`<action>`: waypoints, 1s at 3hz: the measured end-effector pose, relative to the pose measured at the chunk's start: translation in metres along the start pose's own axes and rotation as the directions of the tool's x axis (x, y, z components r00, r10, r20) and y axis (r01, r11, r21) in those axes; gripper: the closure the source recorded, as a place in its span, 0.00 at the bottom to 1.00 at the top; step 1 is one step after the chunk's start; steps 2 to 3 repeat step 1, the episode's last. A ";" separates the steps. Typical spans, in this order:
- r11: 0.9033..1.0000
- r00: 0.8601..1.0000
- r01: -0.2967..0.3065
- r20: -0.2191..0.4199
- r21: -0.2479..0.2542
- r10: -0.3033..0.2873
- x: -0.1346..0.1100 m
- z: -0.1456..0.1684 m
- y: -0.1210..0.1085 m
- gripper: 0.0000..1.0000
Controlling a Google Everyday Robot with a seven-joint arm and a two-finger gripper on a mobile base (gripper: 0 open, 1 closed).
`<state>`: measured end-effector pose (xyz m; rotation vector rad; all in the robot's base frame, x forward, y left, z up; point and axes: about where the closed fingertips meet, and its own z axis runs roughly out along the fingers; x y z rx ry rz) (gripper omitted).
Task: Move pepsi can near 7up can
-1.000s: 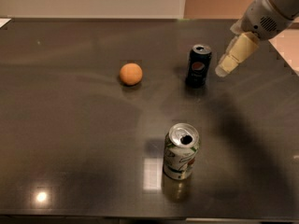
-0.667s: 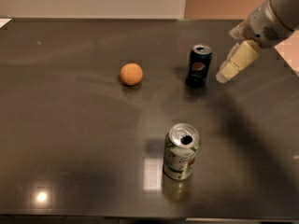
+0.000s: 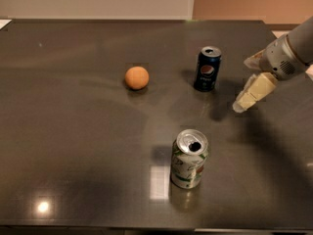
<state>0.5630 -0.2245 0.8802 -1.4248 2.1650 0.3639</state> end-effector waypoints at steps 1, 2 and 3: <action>1.000 1.000 -0.001 0.000 -0.001 0.001 0.001 0.000 0.000 0.00; 1.000 1.000 -0.001 0.000 -0.001 0.001 0.001 0.000 0.000 0.00; 1.000 1.000 -0.001 0.000 -0.001 0.001 0.001 0.000 0.000 0.00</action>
Offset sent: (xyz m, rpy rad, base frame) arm 0.0000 0.0000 0.0000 0.0000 0.0000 0.0000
